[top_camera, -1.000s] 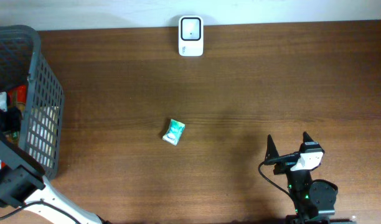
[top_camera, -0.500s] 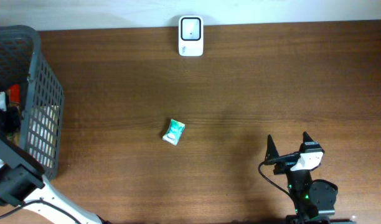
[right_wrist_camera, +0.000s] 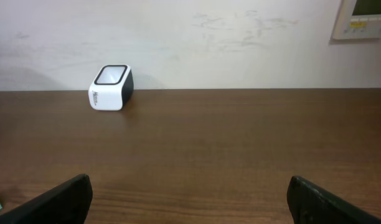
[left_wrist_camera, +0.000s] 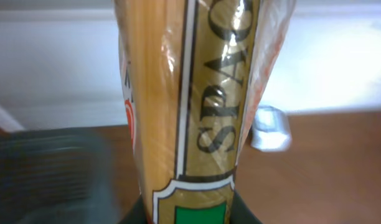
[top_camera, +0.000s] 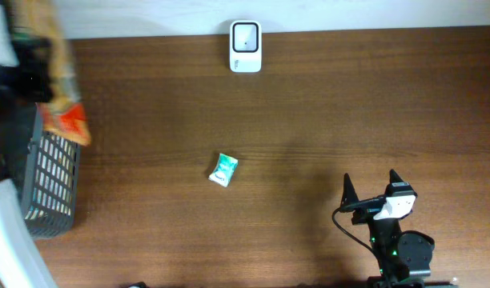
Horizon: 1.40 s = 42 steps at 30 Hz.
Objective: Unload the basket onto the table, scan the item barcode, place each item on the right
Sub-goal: 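Lay the spaghetti package beside the teal packet and release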
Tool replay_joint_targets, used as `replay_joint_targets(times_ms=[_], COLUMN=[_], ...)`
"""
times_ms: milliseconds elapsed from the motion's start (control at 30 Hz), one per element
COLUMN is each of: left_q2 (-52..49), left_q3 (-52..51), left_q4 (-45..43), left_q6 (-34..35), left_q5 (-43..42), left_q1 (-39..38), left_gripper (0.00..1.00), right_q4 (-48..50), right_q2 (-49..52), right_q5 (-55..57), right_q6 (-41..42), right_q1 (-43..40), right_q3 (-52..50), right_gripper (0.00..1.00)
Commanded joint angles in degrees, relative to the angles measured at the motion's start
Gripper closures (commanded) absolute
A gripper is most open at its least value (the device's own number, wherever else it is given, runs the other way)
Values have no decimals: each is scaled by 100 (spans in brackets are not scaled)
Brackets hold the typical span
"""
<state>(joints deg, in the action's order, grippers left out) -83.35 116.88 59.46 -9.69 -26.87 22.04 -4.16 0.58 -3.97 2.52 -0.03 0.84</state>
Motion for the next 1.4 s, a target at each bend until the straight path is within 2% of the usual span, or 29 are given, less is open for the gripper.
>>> replay_joint_targets(times_ms=[0,33,100,233,467,567,600,633,667,700,767,900,967,1000,1133,1267,1367], left_q2=[-326,-544,-1191,-2343,-3845,-3980,-3980,-3982,-3980,-3967,-3644,-2575,-2024,-1650,-1099,-1357,-1698], left_q3=[-264,-527,-1008,-1539,-1753,-1764,-1764,-1764,-1764,-1722,-1110,-210,-9,236,713,581,175], left_q4=[498,514,496,444,308,321,321,321,354,483,1034,1073,817,737,398,898,918], left_q6=[79,120,649,1062,1187,1185,1185,1182,1185,1185,1185,1095,625,575,1069,2046,2039], left_q5=[481,678,1152,1172,1298,1318,1322,1322,1322,1325,1700,2334,2684,2885,3040,3121,3123], left_q1=[-1491,-1926,-2623,-3204,-3320,-3445,-3523,-3585,-3626,-3624,-3587,-3532,-3311,-2898,-1193,664,1266], left_gripper=[100,100,100,100,100,100,97,74,7,1,1,1,1,1,1,1,1], right_q4=[11,9,11,9,11,9,11,11,9,9,9,11,11,11,11,9,11], right_q2=[-37,-37,-37,-37,-37,-37,-37,-37,-37,-37,-37,-37,-37,-37,-37,-37,-37], right_q5=[57,57,57,57,57,57,57,57,57,57,57,57,57,57,57,57,57], right_q6=[-39,-39,-39,-39,-39,-39,-39,-39,-39,-39,-39,-39,-39,-39,-39,-39,-39], right_q1=[-37,-37,-37,-37,-37,-37,-37,-37,-37,-37,-37,-37,-37,-35,-37,-37,-37], right_q3=[-52,-52,-52,-52,-52,-52,-52,-52,-52,-52,-52,-52,-52,-52,-52,-52,-52], right_gripper=[1,1,1,1,1,1,1,1,1,1,1,1,1,1,1,1,1])
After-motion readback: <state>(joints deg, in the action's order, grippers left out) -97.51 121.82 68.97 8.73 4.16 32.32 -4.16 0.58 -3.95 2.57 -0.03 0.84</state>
